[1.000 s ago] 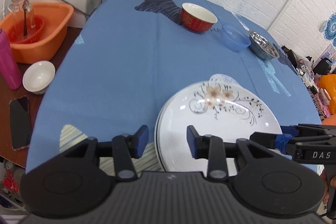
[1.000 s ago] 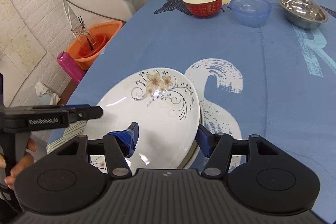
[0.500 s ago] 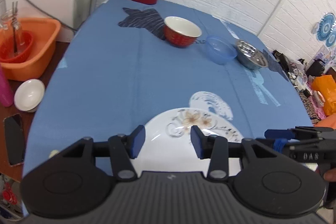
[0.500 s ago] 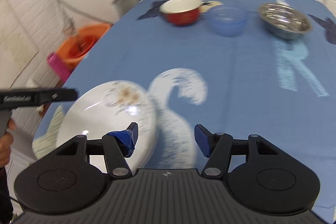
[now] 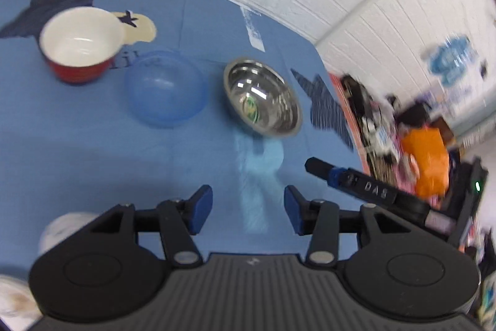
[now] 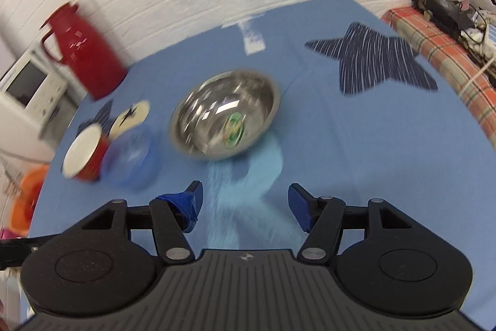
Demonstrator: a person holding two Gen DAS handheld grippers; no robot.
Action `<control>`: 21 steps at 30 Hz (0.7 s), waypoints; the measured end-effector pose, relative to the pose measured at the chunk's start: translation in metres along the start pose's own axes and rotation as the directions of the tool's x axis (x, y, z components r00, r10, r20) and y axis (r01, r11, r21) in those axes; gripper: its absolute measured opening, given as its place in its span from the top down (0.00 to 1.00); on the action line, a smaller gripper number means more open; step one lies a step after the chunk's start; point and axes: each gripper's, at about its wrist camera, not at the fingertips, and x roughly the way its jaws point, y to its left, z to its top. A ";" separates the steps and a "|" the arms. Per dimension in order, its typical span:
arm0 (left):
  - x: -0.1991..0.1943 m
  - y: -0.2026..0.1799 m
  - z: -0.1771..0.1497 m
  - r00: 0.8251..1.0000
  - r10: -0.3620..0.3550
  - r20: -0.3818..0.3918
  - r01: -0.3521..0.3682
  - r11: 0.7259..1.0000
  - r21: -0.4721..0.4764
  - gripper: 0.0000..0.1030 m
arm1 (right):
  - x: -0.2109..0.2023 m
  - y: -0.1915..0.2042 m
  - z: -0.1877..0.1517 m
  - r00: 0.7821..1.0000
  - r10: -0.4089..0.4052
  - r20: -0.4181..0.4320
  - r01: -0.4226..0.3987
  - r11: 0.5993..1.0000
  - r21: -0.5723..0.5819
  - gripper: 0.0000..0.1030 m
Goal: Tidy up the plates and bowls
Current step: 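Grasp the steel bowl rim with both grippers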
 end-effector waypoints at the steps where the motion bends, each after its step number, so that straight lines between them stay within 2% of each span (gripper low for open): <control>1: 0.017 -0.005 0.008 1.000 0.006 0.011 -0.005 0.999 -0.054 0.54 | 0.010 -0.002 0.011 1.000 -0.008 0.008 0.008 1.000 -0.007 0.54; 5: 0.070 -0.017 0.027 0.999 0.041 0.035 -0.035 0.986 -0.162 0.54 | 0.048 -0.012 0.045 0.999 -0.032 0.006 0.032 0.999 -0.032 0.53; 9: 0.106 -0.017 0.032 0.995 0.090 0.048 -0.075 0.966 -0.246 0.54 | 0.083 -0.010 0.065 0.999 -0.044 -0.007 0.042 0.990 -0.136 0.53; 14: 0.127 -0.020 0.038 0.984 0.155 0.087 -0.128 0.959 -0.253 0.54 | 0.113 -0.011 0.070 0.999 -0.030 -0.035 0.024 0.983 -0.180 0.53; 16: 0.136 -0.018 0.042 0.978 0.190 0.086 -0.164 0.956 -0.245 0.56 | 0.120 -0.012 0.069 0.999 -0.012 -0.032 0.005 0.980 -0.197 0.60; 17: 0.141 -0.016 0.043 0.977 0.201 0.070 -0.179 0.954 -0.241 0.65 | 0.121 -0.013 0.068 1.000 -0.007 -0.026 0.002 0.981 -0.196 0.63; 19: 0.147 -0.014 0.048 0.978 0.198 0.059 -0.182 0.960 -0.211 0.83 | 0.124 -0.014 0.065 0.999 0.010 -0.043 -0.017 0.983 -0.184 0.79; 20: 0.147 -0.015 0.050 0.977 0.205 0.048 -0.193 0.963 -0.190 0.91 | 0.122 -0.014 0.064 0.999 0.026 -0.048 -0.034 0.984 -0.175 0.81; 21: 0.146 -0.015 0.050 0.977 0.208 0.042 -0.198 0.964 -0.179 0.91 | 0.120 -0.013 0.063 0.998 0.033 -0.057 -0.042 0.984 -0.173 0.81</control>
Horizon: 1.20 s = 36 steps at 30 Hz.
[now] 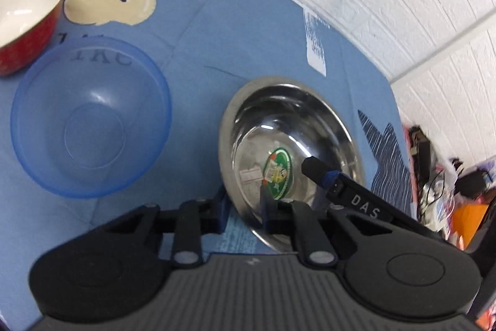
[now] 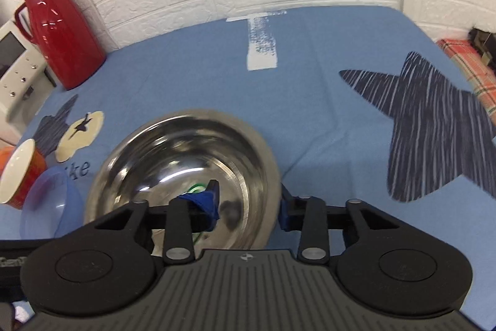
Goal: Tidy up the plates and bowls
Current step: 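Grasp the steel bowl rim with both grippers, then set the steel bowl down beside the plate stack and open both grippers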
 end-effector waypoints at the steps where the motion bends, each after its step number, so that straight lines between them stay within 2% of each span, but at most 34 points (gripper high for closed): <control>1: -0.002 0.001 -0.001 1.000 -0.004 -0.004 0.005 1.000 0.007 0.91 | -0.004 0.001 -0.002 1.000 0.006 -0.001 -0.006 1.000 -0.005 0.82; 4: -0.016 0.004 -0.008 0.999 -0.019 -0.025 0.021 0.998 0.052 0.92 | -0.025 0.002 -0.011 0.999 0.042 0.013 -0.042 0.999 0.011 0.82; 8: -0.049 0.007 -0.035 0.997 -0.044 -0.058 0.050 0.992 0.113 0.91 | -0.064 0.018 -0.034 0.999 0.036 0.014 -0.036 0.999 -0.016 0.80; 15: -0.119 0.040 -0.102 0.982 -0.057 -0.179 0.095 0.973 0.209 0.90 | -0.136 0.055 -0.124 0.999 0.044 -0.010 -0.044 0.998 -0.033 0.75; 18: -0.147 0.062 -0.132 0.977 -0.063 -0.204 0.117 0.958 0.261 0.89 | -0.160 0.073 -0.165 0.999 0.052 -0.010 -0.053 0.998 -0.044 0.75; 22: -0.172 0.084 -0.162 0.976 -0.061 -0.210 0.127 0.940 0.317 0.88 | -0.178 0.090 -0.202 0.998 0.062 -0.003 -0.062 0.997 -0.051 0.74; 29: -0.178 0.102 -0.187 0.974 -0.045 -0.222 0.120 0.933 0.338 0.87 | -0.178 0.099 -0.229 0.998 0.066 -0.022 -0.068 0.996 -0.058 0.72; 35: -0.164 0.093 -0.191 0.975 -0.022 -0.220 0.103 0.925 0.366 0.87 | -0.170 0.089 -0.235 0.996 0.070 -0.050 -0.071 0.997 -0.010 0.71; 36: -0.161 0.093 -0.191 0.971 -0.024 -0.238 0.112 0.924 0.366 0.80 | -0.168 0.088 -0.236 0.996 0.067 -0.056 -0.067 0.998 -0.003 0.71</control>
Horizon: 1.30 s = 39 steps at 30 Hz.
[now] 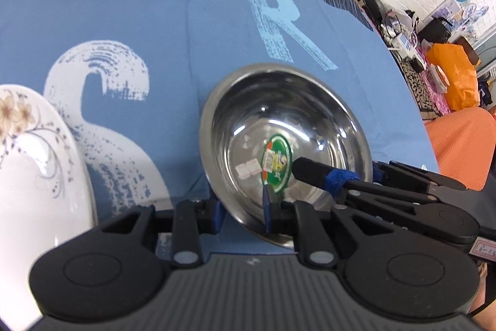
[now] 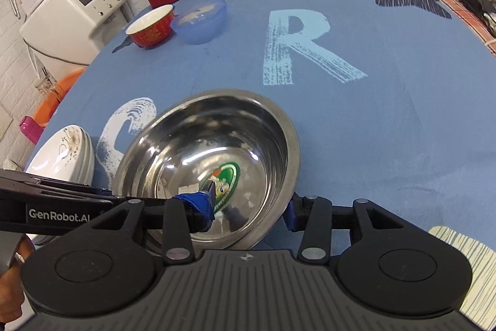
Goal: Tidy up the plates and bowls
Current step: 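Set the steel bowl down beside the plate stack and open both grippers, then grasp the red-and-white bowl rim with both grippers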
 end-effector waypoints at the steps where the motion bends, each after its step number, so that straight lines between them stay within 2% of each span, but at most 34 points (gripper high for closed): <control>1: -0.001 0.001 -0.001 1.000 -0.011 0.003 0.011 1.000 0.004 0.76 | -0.001 -0.001 -0.003 1.000 0.011 0.002 -0.011 1.000 0.008 0.70; 5: -0.003 -0.002 -0.002 1.000 -0.005 -0.003 0.005 1.000 0.009 0.51 | -0.006 -0.005 -0.005 0.999 0.024 -0.023 -0.023 0.999 0.026 0.71; 8: -0.014 0.001 -0.002 1.000 -0.008 -0.012 0.008 1.000 -0.003 0.51 | -0.018 -0.010 -0.003 1.000 0.016 -0.015 -0.015 0.999 0.045 0.71; 11: -0.038 0.010 -0.002 0.998 -0.059 -0.012 0.059 0.998 -0.016 0.51 | -0.038 -0.018 0.005 0.999 -0.014 0.033 0.012 0.999 0.052 0.71; 13: -0.061 0.018 0.001 0.997 -0.070 0.035 0.069 0.998 0.005 0.49 | -0.052 -0.025 0.016 0.996 -0.036 0.082 0.030 0.997 0.078 0.70; 16: -0.095 0.042 0.018 0.988 -0.041 0.149 0.041 0.999 0.001 0.46 | -0.058 -0.023 0.042 0.991 -0.044 0.124 0.035 0.997 0.073 0.70; 18: -0.109 0.068 0.037 0.976 0.027 0.215 -0.016 0.998 -0.053 0.45 | -0.049 -0.014 0.065 0.990 -0.038 0.135 0.031 0.998 0.053 0.69; 22: -0.119 0.123 0.082 0.956 0.135 0.261 -0.093 0.981 -0.169 0.45 | -0.016 0.017 0.117 0.991 0.014 0.136 -0.013 1.000 -0.009 0.69; 26: -0.113 0.165 0.130 0.952 0.145 0.268 -0.073 0.963 -0.259 0.45 | 0.034 0.060 0.174 0.992 0.067 0.109 -0.057 0.994 -0.092 0.68; 30: -0.098 0.189 0.177 0.944 0.165 0.286 -0.077 0.952 -0.296 0.45 | 0.093 0.109 0.230 0.993 0.095 0.071 -0.082 0.981 -0.175 0.67; 35: -0.064 0.220 0.221 0.952 0.180 0.248 -0.083 0.931 -0.356 0.45 | 0.164 0.153 0.271 0.998 0.048 0.030 -0.036 0.949 -0.313 0.67; 39: -0.035 0.237 0.240 0.957 0.196 0.215 -0.105 0.921 -0.375 0.45 | 0.207 0.163 0.283 1.000 -0.019 -0.020 0.009 0.917 -0.398 0.66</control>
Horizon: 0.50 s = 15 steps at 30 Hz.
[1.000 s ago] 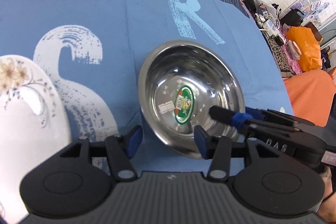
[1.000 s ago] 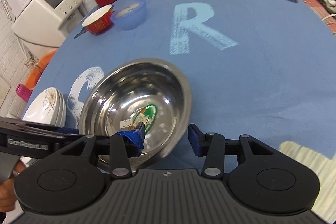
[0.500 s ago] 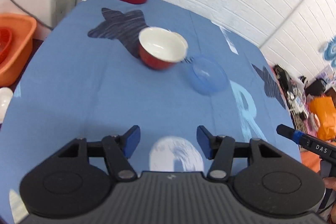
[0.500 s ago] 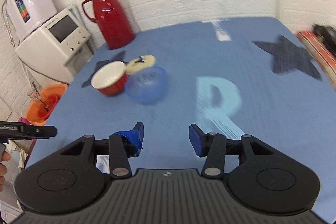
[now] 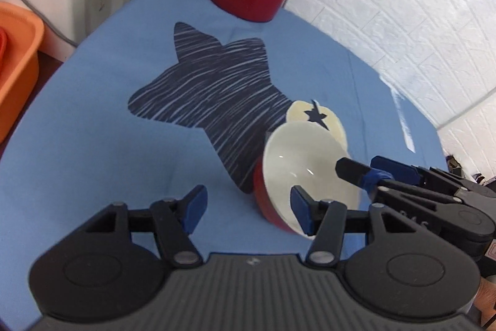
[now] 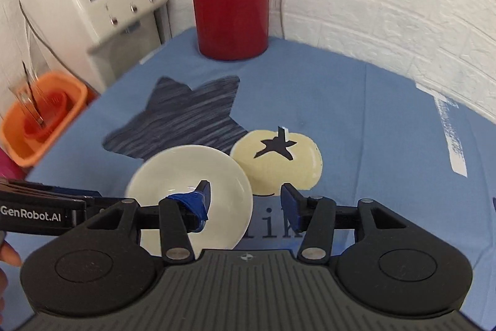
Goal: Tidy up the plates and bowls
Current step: 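Grasp the red-and-white bowl rim with both grippers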
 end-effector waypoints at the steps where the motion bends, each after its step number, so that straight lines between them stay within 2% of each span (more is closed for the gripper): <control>1: 0.008 0.001 0.003 1.000 -0.001 -0.010 0.001 1.000 -0.005 0.45 | 0.010 -0.002 0.001 1.000 0.005 -0.021 -0.005 1.000 0.003 0.65; 4: 0.025 0.001 0.005 1.000 0.001 -0.029 -0.001 1.000 0.004 0.45 | 0.029 -0.005 -0.004 0.996 0.032 -0.079 -0.030 0.999 0.027 0.64; 6: 0.027 -0.001 0.003 1.000 0.012 -0.003 -0.012 1.000 0.021 0.45 | 0.039 -0.005 -0.008 0.993 0.034 -0.111 -0.032 0.999 0.020 0.64; 8: 0.029 -0.004 0.003 1.000 0.030 0.009 -0.030 0.999 0.032 0.45 | 0.042 -0.006 -0.010 0.995 0.041 -0.093 -0.038 0.999 0.032 0.64; 9: 0.029 -0.004 0.003 0.999 0.032 0.015 -0.032 0.999 0.035 0.49 | 0.043 -0.007 -0.011 0.994 0.054 -0.093 -0.050 0.998 0.043 0.64; 11: 0.029 -0.006 0.003 0.998 0.052 0.022 -0.054 0.997 0.057 0.63 | 0.045 -0.009 -0.011 0.989 0.119 -0.090 -0.112 0.991 0.078 0.70; 14: 0.028 -0.002 0.004 0.999 -0.031 -0.009 0.031 0.999 0.021 0.91 | 0.043 -0.005 -0.010 0.983 0.171 -0.073 -0.162 0.980 0.116 0.78; 15: 0.026 -0.004 0.003 1.000 -0.026 -0.008 0.026 0.999 0.025 0.94 | 0.040 -0.001 -0.010 0.984 0.163 -0.068 -0.155 0.982 0.105 0.79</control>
